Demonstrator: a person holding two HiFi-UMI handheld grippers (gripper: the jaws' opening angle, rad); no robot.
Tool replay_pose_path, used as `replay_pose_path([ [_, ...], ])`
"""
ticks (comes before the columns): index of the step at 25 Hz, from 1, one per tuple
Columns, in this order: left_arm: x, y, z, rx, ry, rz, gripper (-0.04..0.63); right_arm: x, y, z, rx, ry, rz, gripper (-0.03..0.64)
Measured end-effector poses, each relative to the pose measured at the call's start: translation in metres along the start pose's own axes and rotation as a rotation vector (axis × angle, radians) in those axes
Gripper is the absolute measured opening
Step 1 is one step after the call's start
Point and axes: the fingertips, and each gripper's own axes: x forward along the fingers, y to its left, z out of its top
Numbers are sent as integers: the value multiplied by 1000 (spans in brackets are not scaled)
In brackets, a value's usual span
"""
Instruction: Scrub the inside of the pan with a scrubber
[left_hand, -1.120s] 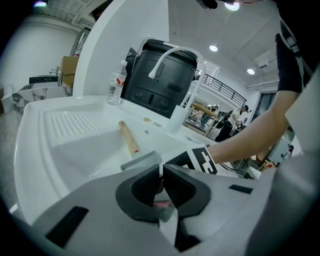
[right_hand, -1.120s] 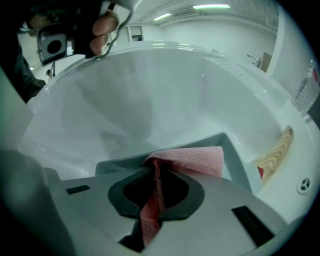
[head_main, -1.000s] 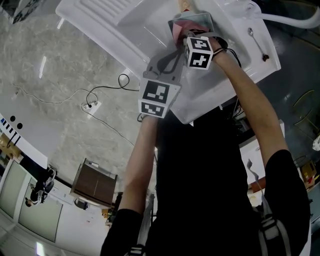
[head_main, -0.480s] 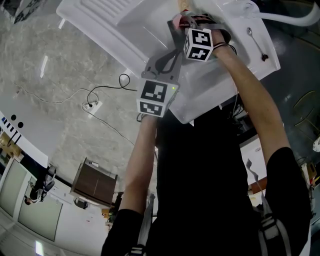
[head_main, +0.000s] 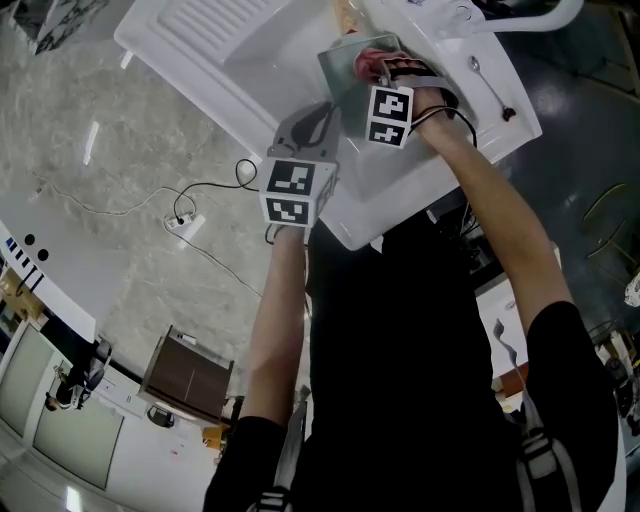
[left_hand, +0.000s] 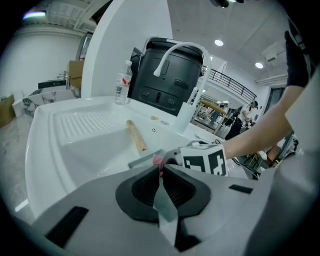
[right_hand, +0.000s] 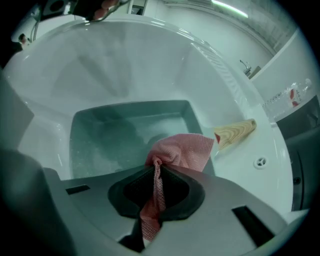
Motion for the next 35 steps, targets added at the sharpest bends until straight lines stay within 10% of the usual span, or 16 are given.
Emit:
replay_pose_path([
  [8,-7,6,-4,-39,-4,72,49,-20,63,-2,39,18,198,51],
  [20,-71,0,20,-78,-102,148,49,-129,20,30,259,-252,47,51],
  [28,-113,-8,33,4,-138,35,49,-215,18,69,621,-511,-22,51],
  [35,-171,-13,23,113,-152,-151,49,-271,47,101,890,-531,-143,51],
])
